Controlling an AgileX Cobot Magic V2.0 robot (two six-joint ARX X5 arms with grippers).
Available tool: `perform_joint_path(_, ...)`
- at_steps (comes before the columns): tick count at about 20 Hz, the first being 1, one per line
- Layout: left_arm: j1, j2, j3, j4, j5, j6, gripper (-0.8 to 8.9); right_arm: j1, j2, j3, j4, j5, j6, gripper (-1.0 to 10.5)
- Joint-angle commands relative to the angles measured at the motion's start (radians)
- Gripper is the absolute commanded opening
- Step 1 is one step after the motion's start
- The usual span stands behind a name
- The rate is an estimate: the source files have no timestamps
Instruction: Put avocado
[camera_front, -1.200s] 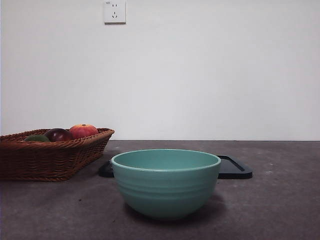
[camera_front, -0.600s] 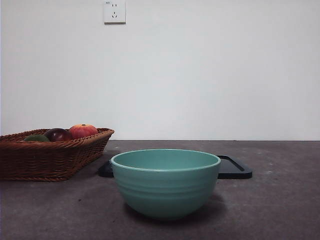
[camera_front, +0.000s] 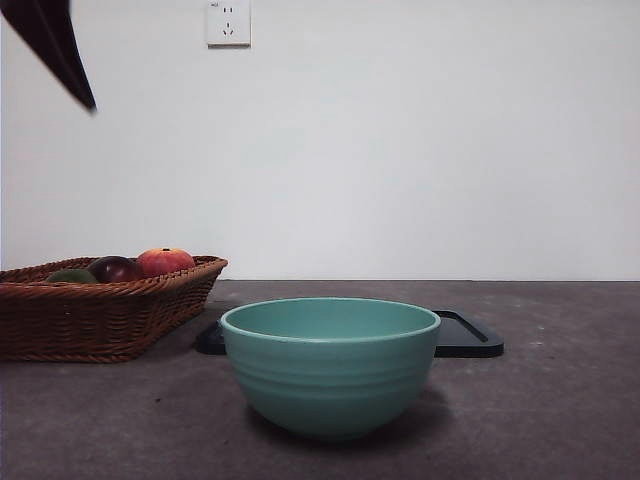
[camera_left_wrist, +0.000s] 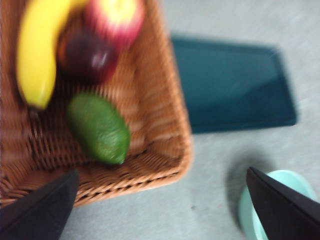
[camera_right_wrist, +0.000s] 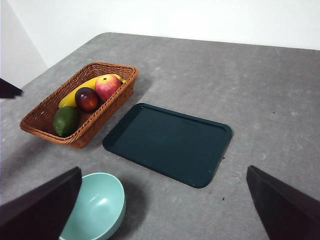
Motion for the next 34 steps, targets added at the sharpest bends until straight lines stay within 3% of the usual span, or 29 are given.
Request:
perform_joint_path(1, -0.002, 0.119, 0.069, 0.001, -0.018, -0.01, 5.44, 0.003, 0.002, 0.014, 0.009, 0.002, -0.007, 5.8)
perform_joint_path(7, -0.002, 0.401, 0.266, -0.09, -0.101, -0.008, 5.2, 0.003, 0.002, 0.014, 0.008, 0.002, -0.007, 5.8)
perform_joint_path(12, -0.002, 0.548, 0.292, -0.099, -0.106, -0.008, 5.22, 0.003, 0.002, 0.014, 0.008, 0.002, -0.007, 5.8)
perform_joint_path(21, -0.002, 0.642, 0.292, -0.071, -0.132, -0.035, 5.2, 0.003, 0.002, 0.014, 0.008, 0.002, -0.002, 5.8)
perform_joint_path(24, -0.002, 0.644, 0.292, -0.079, -0.132, -0.035, 4.18, 0.003, 0.002, 0.014, 0.008, 0.002, -0.002, 5.8)
perform_joint_path(28, -0.011, 0.644, 0.292, -0.105, -0.132, -0.024, 1.67, 0.011, 0.002, 0.014, 0.008, 0.002, -0.003, 5.8)
perform_joint_path(31, -0.013, 0.643, 0.338, -0.141, -0.127, -0.018, 1.41, 0.011, 0.002, 0.014, 0.008, 0.002, -0.003, 5.8)
perform_joint_path(34, -0.029, 0.62, 0.48, -0.311, -0.119, -0.002, 1.41, 0.011, 0.002, 0.014, 0.008, 0.002, -0.003, 5.8)
